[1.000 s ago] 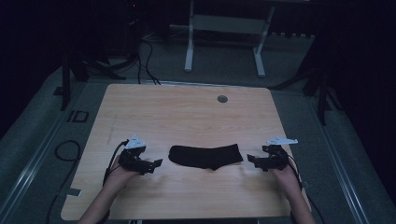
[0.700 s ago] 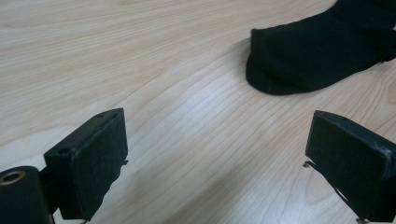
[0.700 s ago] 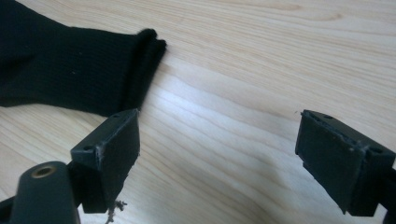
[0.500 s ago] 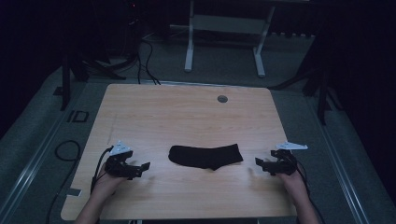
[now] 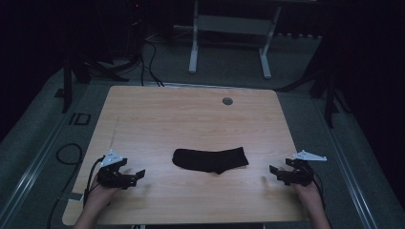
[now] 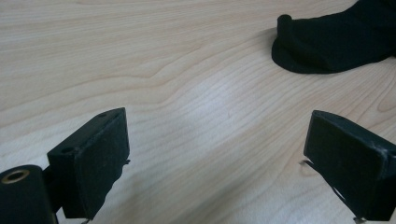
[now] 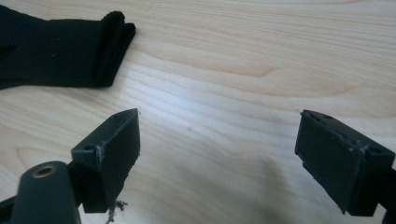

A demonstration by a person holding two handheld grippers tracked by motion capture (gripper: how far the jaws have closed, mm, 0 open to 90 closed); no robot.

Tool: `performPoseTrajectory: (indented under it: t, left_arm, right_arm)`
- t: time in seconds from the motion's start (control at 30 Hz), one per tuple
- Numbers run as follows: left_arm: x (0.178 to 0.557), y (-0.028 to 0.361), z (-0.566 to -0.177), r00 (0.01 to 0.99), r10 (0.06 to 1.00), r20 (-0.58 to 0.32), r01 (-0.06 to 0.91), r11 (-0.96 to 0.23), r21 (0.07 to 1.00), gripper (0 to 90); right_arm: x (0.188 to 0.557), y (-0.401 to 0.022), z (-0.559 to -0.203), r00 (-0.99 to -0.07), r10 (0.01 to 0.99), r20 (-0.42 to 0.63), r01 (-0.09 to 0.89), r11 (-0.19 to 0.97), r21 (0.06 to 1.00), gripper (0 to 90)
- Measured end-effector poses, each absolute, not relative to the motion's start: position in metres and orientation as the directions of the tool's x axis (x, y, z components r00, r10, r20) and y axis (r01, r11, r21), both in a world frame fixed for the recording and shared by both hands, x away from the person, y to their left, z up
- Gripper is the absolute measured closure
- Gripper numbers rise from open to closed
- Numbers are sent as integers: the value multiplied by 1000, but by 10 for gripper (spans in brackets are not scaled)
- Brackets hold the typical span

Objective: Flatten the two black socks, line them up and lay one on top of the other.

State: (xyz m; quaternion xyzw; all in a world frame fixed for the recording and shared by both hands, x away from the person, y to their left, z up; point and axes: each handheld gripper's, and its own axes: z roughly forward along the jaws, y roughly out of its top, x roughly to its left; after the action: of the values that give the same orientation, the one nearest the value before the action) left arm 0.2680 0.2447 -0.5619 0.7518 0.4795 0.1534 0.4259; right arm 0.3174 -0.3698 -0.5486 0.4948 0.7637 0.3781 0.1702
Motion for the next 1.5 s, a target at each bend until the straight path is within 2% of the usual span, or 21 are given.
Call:
performPoseTrajectory:
  t: [0.47,1.07,1.23,1.4,1.5]
  left_arm:
    - [246,266,-565,433,884,-175,587,-129,799,70]
    - [217,284,-561,350,923,-160,529,-54,847,71]
    - [208,288,-564,295,948,-121,467,-32,884,71]
    - [208,289,-566,248,963,-100,465,-28,885,71]
    - [209,289,-567,230,971,-70,473,-49,880,71]
  right_arm:
    - [296,-387,-552,-440,892,106,601,204,773,141]
    - [274,-398,-551,-394,910,130,558,124,821,142]
    - [271,-402,-553,-344,932,113,508,83,858,143]
    - [270,-410,-553,-298,948,108,445,38,895,144]
    - [271,-412,-554,-273,957,93,443,39,896,144]
